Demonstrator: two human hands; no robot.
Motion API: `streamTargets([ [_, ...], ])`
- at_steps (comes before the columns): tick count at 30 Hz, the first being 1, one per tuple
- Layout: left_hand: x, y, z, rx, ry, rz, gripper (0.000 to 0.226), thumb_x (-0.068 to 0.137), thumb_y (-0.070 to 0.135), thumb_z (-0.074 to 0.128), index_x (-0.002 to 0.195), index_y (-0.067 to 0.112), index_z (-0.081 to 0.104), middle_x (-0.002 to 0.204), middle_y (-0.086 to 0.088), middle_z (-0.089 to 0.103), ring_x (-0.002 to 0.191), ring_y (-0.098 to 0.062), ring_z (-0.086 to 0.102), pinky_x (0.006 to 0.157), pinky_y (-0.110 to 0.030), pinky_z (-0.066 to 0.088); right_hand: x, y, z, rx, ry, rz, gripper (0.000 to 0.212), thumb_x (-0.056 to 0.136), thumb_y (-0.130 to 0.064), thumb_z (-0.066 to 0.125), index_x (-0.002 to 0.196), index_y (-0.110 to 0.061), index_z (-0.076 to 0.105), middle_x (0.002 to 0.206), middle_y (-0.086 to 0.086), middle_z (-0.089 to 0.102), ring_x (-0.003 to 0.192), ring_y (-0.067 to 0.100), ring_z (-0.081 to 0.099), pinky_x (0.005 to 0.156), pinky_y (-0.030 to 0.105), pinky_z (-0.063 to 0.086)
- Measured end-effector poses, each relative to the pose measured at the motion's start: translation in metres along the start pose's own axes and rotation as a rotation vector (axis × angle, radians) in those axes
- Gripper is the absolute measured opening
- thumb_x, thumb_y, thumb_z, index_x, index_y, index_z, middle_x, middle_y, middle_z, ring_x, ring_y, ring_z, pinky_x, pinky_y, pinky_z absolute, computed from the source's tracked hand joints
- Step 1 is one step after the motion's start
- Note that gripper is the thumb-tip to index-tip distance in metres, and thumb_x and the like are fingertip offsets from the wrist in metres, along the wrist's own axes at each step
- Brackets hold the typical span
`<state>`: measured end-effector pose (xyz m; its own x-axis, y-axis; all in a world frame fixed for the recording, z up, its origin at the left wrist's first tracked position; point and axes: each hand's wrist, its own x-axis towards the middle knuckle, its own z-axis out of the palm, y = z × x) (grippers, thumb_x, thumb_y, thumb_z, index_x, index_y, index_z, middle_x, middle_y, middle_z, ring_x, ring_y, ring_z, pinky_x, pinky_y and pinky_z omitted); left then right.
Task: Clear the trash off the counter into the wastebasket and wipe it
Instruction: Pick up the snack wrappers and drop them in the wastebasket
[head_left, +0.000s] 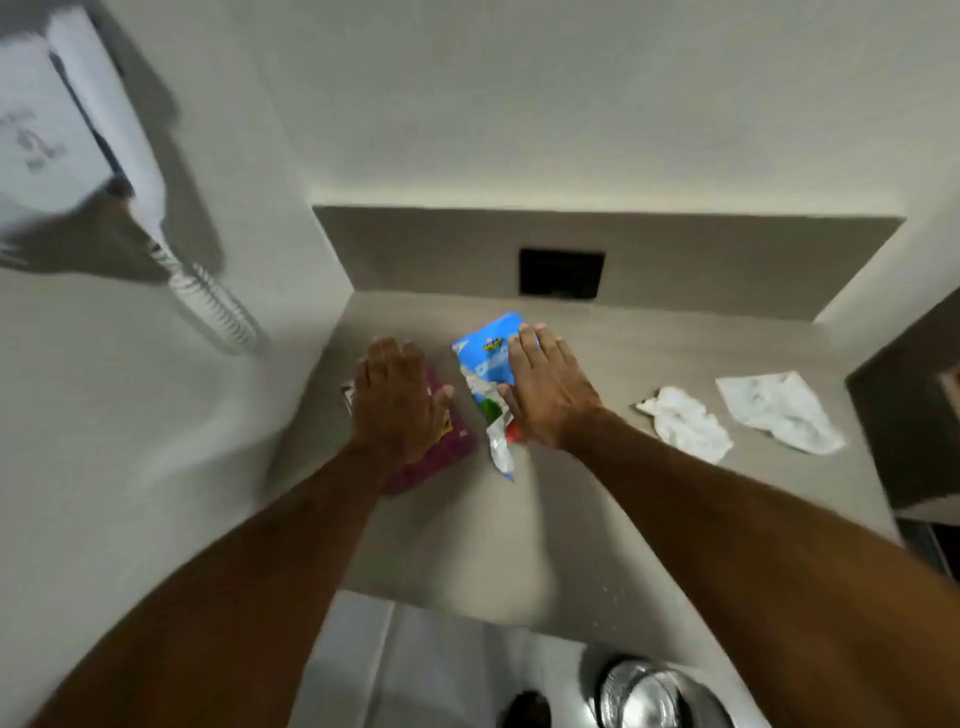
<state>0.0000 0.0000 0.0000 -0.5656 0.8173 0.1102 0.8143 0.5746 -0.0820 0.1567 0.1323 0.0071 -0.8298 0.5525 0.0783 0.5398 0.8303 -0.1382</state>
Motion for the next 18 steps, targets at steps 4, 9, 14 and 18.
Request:
streamTargets([
  [4, -0.012, -0.029, 0.046, -0.096, -0.291, -0.127, 0.087, 0.085, 0.066, 0.047, 0.148, 0.009, 0.03, 0.144, -0.024, 0.048, 0.127, -0.042, 0.05, 0.096, -0.052, 0.047, 0.019, -0.013, 0.042, 0.065, -0.366, 0.188, 0.091, 0.082, -0.052, 0.063, 0.153, -0.033, 0.009, 0.161, 0.017, -0.003, 0.141, 0.048, 0.019, 0.108, 0.058, 0.033],
  [9, -0.019, -0.028, 0.056, 0.024, -0.122, -0.001, 0.04, 0.083, 0.05, 0.063, 0.093, 0.012, 0.072, 0.072, -0.014, 0.074, 0.063, -0.038, 0.071, 0.054, -0.034, 0.055, 0.043, -0.024, 0.038, -0.115, -0.363, 0.034, 0.041, 0.086, -0.035, 0.057, 0.126, -0.027, 0.055, 0.126, 0.016, 0.055, 0.113, 0.037, 0.055, 0.092, 0.043, 0.046],
  [14, -0.02, -0.031, 0.049, -0.001, -0.166, 0.043, 0.037, 0.088, 0.049, 0.064, 0.099, 0.014, 0.073, 0.085, -0.015, 0.076, 0.08, -0.037, 0.073, 0.066, -0.038, 0.058, 0.037, -0.032, 0.039, -0.001, -0.337, 0.133, 0.029, 0.088, -0.021, 0.055, 0.115, -0.014, 0.064, 0.119, 0.015, 0.064, 0.107, 0.036, 0.063, 0.083, 0.036, 0.051],
  [18, -0.025, -0.028, 0.024, -0.256, -0.09, -0.018, 0.038, 0.092, 0.04, 0.055, 0.115, 0.014, 0.071, 0.108, -0.017, 0.074, 0.104, -0.036, 0.067, 0.09, -0.04, 0.052, 0.01, -0.024, 0.031, 0.219, -0.174, 0.278, 0.024, 0.084, -0.013, 0.058, 0.106, -0.008, 0.068, 0.112, 0.017, 0.067, 0.103, 0.037, 0.064, 0.083, 0.035, 0.051],
])
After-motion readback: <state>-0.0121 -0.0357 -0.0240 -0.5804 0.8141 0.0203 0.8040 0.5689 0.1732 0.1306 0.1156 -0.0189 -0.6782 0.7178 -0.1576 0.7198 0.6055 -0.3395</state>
